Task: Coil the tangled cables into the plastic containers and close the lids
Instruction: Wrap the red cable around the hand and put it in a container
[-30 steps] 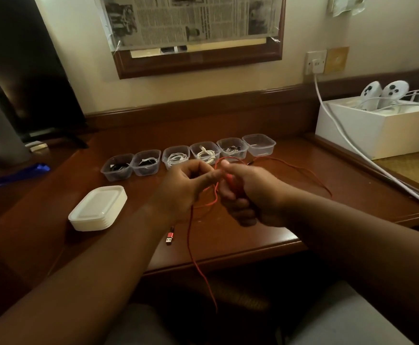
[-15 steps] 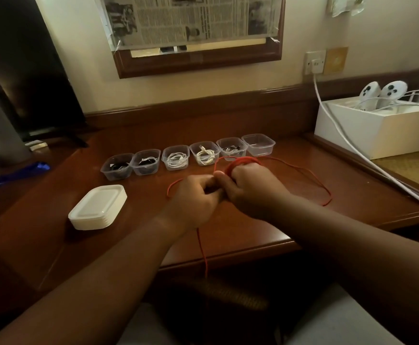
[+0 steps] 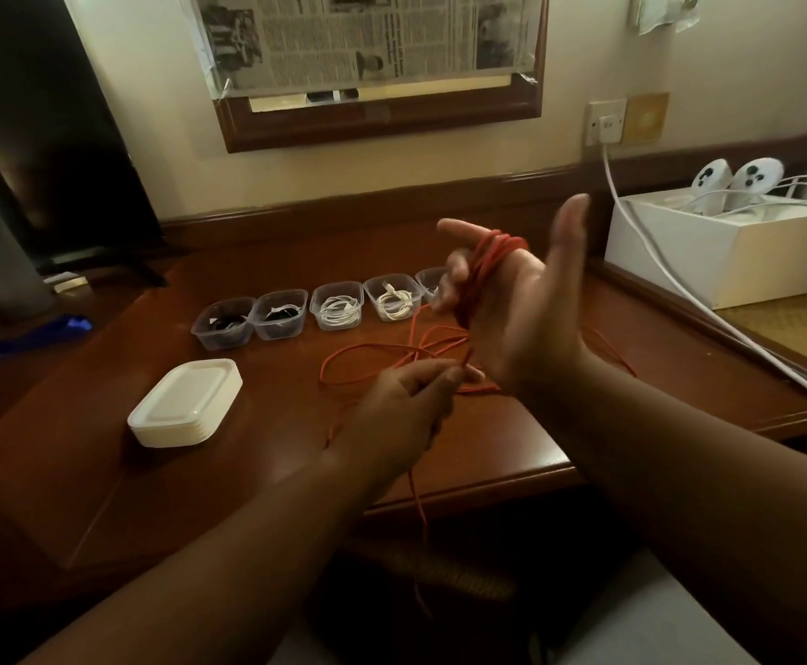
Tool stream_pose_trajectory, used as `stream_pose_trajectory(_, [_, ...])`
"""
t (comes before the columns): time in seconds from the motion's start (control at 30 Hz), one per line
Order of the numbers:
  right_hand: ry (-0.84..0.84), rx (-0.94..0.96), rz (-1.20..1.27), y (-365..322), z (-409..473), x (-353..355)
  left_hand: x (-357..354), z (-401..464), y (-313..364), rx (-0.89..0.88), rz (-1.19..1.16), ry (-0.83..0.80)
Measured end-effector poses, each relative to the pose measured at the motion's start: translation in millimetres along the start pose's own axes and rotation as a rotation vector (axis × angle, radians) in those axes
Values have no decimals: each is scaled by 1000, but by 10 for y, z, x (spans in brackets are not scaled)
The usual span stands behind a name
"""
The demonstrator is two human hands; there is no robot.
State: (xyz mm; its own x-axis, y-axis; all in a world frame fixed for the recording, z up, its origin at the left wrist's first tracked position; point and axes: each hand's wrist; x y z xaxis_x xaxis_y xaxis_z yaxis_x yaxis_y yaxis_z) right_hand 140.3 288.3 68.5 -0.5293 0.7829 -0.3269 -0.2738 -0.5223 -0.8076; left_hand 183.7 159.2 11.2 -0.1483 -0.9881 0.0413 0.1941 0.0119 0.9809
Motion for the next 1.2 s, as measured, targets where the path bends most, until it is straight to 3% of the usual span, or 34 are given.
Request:
stream_pose_trajectory(0.1, [-84,306,-1071,100,-46,65,144,35,143,-103,226,-6])
stream_pose_trajectory(0.17, [-196,249,-1426,178,-133,92,311,81,239,-203,348,-3])
stream_pose_trajectory(0.23, [-189,86,-1402,212,-183,43,407,88,301,-288,428,-32])
stream_pose_trajectory(0.3, [-199,-203,-1282,145,-192,-63,431,77,332,-308,384,-57])
stream_pose_trajectory(0.37, [-221,-535,-936,41,-185,-118,454,88,293,-282,246,-75])
stream_pose_trajectory(0.43, [-300,-713,-437,-53,-199,-117,456,131,208,-215,11,-38])
stream_pose_trajectory(0.5, [-350,-712,57,-118,-200,-135,387,172,145,-147,-221,45])
stream_pose_trajectory(0.6, [-218,-462,507,-102,-140,-161,188,157,74,-84,-333,155])
stream_pose_trajectory(0.63, [-135,-352,529,-67,-105,-148,115,132,48,-66,-288,171])
stream_pose_trajectory(0.7, [16,-155,320,20,-45,-83,15,73,-22,-22,-156,127])
stream_pose_trajectory(0.73, [59,-63,107,64,-19,-20,-13,42,-42,-3,-81,94])
stream_pose_trajectory(0.8, [100,142,-557,116,-14,88,6,27,-45,-17,67,57])
stream_pose_trajectory(0.87, [-50,199,-1215,162,-77,128,81,38,59,-59,155,54])
stream_pose_trajectory(0.93, [-220,92,-1540,221,-144,143,181,73,127,-96,234,33])
stream_pose_trajectory(1.03, [-195,-268,-1460,204,-148,49,243,103,154,-163,302,68])
stream_pose_trajectory(1.1, [-197,-617,-1157,126,-98,61,244,117,147,-222,305,120])
stream_pose_trajectory(1.2, [-405,-947,-505,8,-87,148,259,170,126,-187,74,137])
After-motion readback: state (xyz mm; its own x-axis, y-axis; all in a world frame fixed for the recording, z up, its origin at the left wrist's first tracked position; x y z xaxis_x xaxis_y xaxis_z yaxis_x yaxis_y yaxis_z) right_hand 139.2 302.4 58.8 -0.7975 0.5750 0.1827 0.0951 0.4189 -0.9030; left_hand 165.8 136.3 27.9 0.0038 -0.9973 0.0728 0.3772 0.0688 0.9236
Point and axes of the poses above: each hand's wrist, its own z-axis towards the middle knuckle, its own x-axis out of the back of the hand, y = z × x, and after that the axes turned 7 degrees about -z, right-handed
